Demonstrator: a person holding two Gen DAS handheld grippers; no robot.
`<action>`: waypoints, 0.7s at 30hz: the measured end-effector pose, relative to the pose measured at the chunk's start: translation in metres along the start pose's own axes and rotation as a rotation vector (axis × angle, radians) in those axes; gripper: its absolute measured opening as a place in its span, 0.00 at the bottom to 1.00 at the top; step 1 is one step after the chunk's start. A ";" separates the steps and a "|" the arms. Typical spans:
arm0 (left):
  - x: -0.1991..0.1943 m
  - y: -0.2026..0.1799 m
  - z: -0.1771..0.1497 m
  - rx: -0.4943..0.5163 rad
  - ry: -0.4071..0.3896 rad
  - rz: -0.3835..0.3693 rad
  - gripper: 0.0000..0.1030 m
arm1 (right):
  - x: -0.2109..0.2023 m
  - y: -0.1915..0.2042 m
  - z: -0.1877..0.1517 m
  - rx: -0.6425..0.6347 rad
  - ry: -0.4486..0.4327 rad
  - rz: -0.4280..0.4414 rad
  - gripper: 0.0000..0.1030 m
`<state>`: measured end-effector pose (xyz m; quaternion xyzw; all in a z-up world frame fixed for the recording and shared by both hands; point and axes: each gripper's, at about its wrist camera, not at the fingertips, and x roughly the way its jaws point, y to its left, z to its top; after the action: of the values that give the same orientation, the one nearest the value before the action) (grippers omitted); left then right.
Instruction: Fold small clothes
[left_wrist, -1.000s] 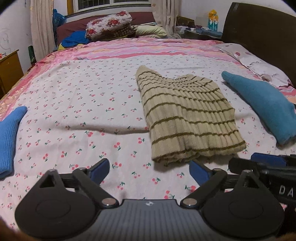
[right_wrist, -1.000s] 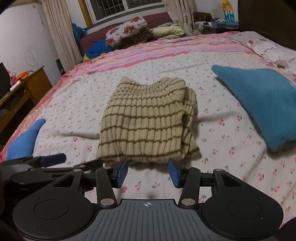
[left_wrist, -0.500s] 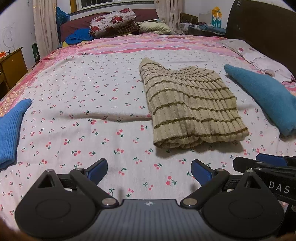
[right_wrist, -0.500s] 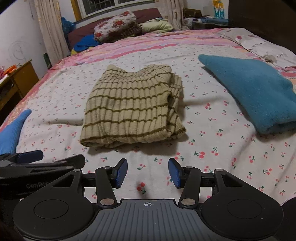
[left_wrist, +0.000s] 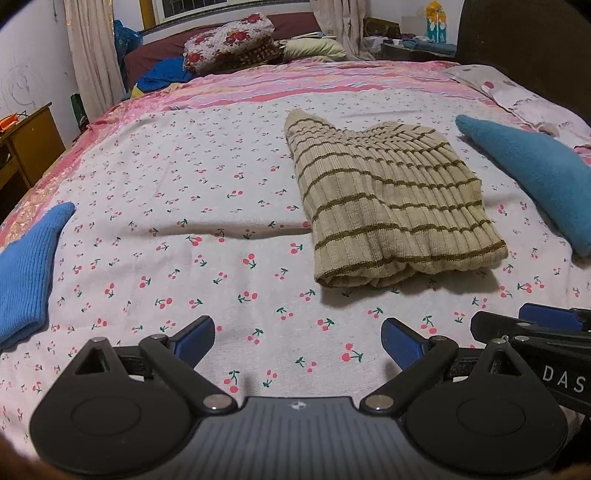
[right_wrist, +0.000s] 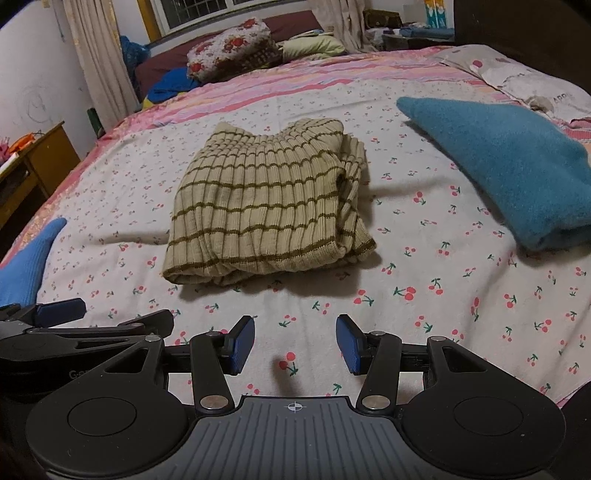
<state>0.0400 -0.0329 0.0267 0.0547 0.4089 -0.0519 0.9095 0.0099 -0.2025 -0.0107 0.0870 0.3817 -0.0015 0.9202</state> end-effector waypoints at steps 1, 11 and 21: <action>0.000 0.000 0.000 0.001 0.001 0.002 0.99 | 0.000 0.000 0.000 0.001 0.001 0.001 0.47; -0.001 -0.002 -0.001 0.004 0.003 0.013 0.98 | 0.000 0.000 -0.001 0.005 0.003 0.003 0.47; -0.001 -0.002 -0.001 0.004 0.003 0.014 0.97 | 0.001 0.000 -0.001 0.006 0.005 0.004 0.47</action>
<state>0.0385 -0.0345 0.0269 0.0594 0.4098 -0.0465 0.9090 0.0096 -0.2019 -0.0123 0.0907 0.3837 -0.0006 0.9190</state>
